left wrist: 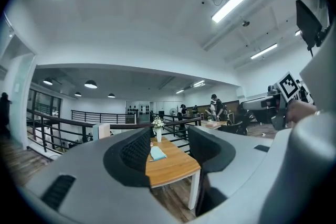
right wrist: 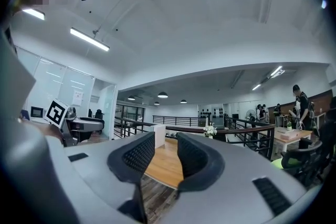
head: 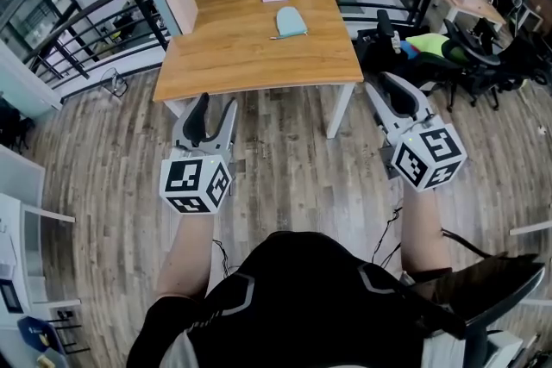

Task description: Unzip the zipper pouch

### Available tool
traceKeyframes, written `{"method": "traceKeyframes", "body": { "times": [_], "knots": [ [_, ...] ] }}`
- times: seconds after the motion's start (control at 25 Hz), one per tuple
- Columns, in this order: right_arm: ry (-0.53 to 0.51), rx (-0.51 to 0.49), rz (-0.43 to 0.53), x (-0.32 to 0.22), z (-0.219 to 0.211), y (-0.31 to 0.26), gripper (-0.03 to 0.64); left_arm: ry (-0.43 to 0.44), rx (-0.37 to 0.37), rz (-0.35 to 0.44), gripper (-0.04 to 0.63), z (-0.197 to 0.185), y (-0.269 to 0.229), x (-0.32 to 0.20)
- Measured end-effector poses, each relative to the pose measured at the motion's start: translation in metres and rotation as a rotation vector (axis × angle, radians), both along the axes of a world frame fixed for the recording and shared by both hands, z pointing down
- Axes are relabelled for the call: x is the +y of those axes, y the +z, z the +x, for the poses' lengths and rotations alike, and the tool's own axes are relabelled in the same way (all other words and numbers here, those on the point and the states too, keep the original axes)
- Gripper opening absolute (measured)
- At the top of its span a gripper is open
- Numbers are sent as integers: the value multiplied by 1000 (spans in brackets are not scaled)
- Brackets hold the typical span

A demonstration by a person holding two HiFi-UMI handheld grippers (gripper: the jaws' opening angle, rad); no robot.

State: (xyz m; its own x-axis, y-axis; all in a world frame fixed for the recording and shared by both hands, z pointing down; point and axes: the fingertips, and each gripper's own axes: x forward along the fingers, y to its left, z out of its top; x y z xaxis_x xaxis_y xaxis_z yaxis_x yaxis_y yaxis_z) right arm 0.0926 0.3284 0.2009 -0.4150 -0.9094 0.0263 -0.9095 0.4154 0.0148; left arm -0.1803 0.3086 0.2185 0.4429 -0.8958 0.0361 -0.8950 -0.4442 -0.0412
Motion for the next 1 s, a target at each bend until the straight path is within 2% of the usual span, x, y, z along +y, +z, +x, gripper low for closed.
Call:
{"method": "traceKeyframes", "body": {
  "times": [0.12, 0.28, 0.52, 0.64, 0.8, 1.0],
  "knots": [
    [1, -13, -5, -2, 11, 4, 198, 4, 11, -6, 264, 9, 0, 0],
    [-9, -17, -6, -4, 24, 8, 198, 18, -2, -6, 277, 27, 3, -1],
    [-37, 2, 2, -12, 49, 12, 209, 31, -5, -47, 279, 61, 15, -4],
    [-48, 6, 8, -18, 62, 14, 213, 17, -24, -42, 279, 73, 20, -7],
    [-48, -15, -6, -32, 71, 25, 219, 30, -50, -39, 279, 84, 22, -24],
    [-39, -5, -5, -62, 67, 31, 221, 45, -38, 0, 278, 81, 22, -64]
  ]
}}
